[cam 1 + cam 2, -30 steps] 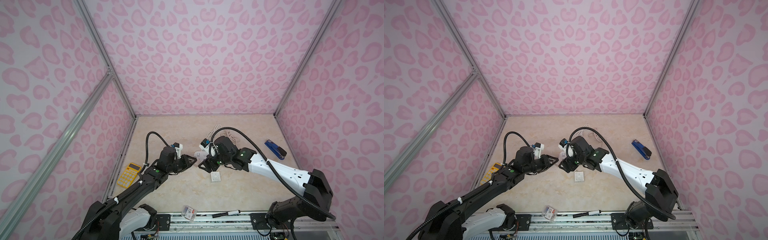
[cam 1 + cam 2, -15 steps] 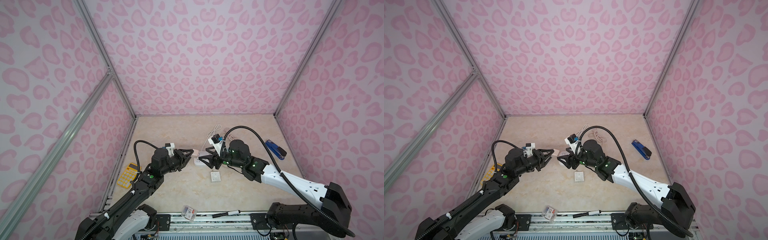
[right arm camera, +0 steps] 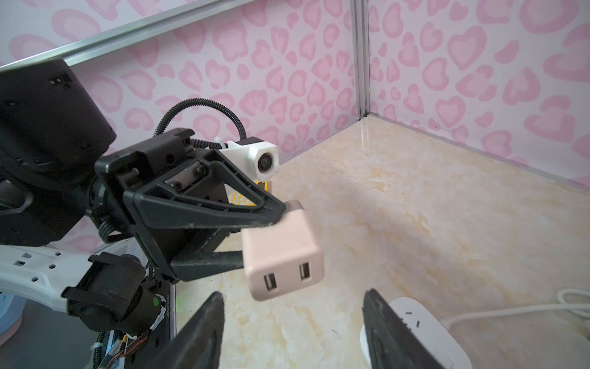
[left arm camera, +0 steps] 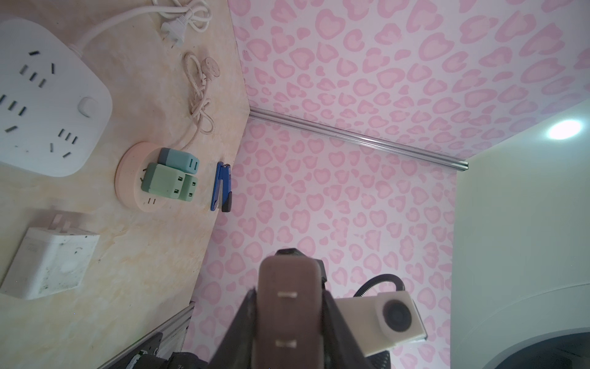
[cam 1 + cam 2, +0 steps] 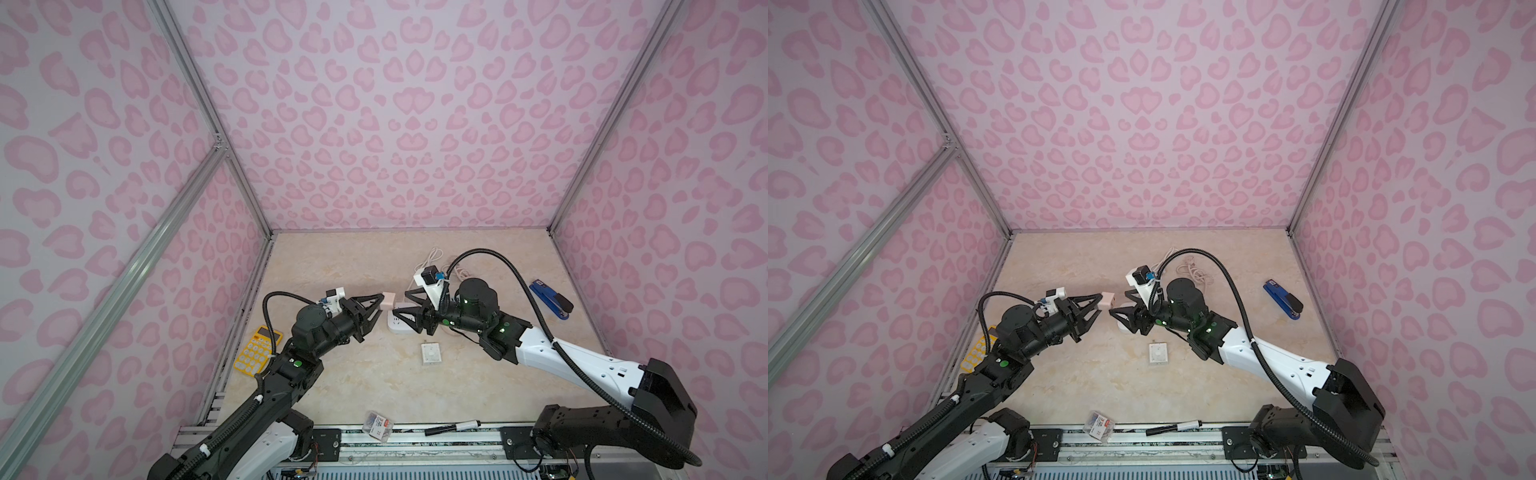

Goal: Insert the plug

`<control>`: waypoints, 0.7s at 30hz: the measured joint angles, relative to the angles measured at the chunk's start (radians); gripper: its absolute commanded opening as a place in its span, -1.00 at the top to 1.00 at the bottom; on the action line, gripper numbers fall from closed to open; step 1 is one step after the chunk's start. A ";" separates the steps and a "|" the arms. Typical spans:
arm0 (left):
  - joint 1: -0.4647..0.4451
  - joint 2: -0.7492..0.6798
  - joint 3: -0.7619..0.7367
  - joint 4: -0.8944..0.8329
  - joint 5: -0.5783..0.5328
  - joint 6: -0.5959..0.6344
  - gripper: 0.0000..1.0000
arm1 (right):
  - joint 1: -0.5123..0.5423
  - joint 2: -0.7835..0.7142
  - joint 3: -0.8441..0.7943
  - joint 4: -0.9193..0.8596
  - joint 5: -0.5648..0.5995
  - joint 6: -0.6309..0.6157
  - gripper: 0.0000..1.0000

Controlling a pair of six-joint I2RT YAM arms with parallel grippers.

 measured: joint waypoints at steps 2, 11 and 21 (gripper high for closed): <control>0.000 -0.005 -0.003 0.002 0.003 -0.010 0.93 | 0.000 0.007 0.002 0.010 -0.004 -0.001 -0.26; 0.000 -0.017 -0.005 0.031 0.011 -0.025 0.93 | 0.000 0.047 0.029 0.042 -0.042 0.000 -0.16; 0.000 -0.021 -0.005 0.045 0.025 -0.024 0.93 | 0.007 0.084 0.079 0.047 -0.072 0.000 0.03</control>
